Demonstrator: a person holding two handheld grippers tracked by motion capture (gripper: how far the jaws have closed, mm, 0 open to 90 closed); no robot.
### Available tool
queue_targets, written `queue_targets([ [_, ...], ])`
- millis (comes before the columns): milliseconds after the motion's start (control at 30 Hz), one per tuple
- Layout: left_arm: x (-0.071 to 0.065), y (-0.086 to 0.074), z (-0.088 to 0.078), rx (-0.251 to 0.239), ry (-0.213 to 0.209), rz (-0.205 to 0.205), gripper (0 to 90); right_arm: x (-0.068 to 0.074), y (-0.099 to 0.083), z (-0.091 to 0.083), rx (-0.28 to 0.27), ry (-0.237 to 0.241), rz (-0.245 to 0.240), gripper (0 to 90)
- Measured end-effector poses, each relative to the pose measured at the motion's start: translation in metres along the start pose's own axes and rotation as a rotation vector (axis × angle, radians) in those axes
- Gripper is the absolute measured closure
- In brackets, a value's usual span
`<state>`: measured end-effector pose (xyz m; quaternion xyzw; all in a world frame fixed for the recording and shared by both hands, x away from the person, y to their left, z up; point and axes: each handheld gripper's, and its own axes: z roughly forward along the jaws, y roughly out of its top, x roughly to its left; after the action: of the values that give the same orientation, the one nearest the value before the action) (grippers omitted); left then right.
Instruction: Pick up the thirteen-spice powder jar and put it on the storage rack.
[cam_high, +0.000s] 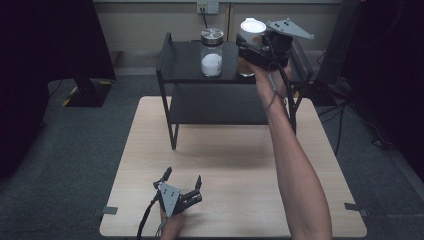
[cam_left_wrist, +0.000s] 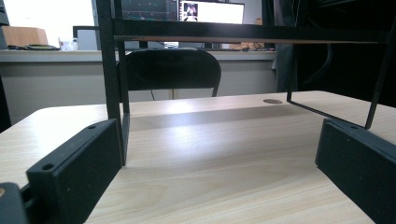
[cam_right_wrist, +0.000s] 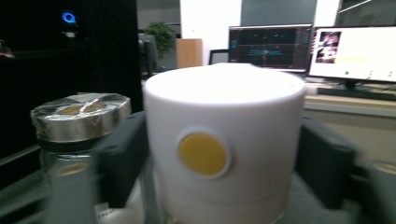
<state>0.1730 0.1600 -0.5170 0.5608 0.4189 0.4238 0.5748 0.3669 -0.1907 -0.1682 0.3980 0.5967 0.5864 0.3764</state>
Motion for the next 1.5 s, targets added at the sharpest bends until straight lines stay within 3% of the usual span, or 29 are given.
queue_targets([
  [100,0.0,0.0,0.0,0.0,0.0,-0.001,0.0,0.004,-0.001,0.002,0.007,-0.028,0.008,0.4],
  [633,0.0,0.0,0.0,0.0,0.0,0.0,0.0,0.013,-0.007,-0.015,-0.029,-0.036,0.005,0.0],
  [1167,0.0,0.0,0.0,0.0,0.0,0.0,0.0,0.023,-0.021,-0.056,-0.071,-0.032,-0.01,0.0],
  [1500,-0.001,0.0,0.0,0.001,0.004,0.001,0.0,0.037,-0.041,-0.095,-0.086,-0.025,-0.027,0.0],
])
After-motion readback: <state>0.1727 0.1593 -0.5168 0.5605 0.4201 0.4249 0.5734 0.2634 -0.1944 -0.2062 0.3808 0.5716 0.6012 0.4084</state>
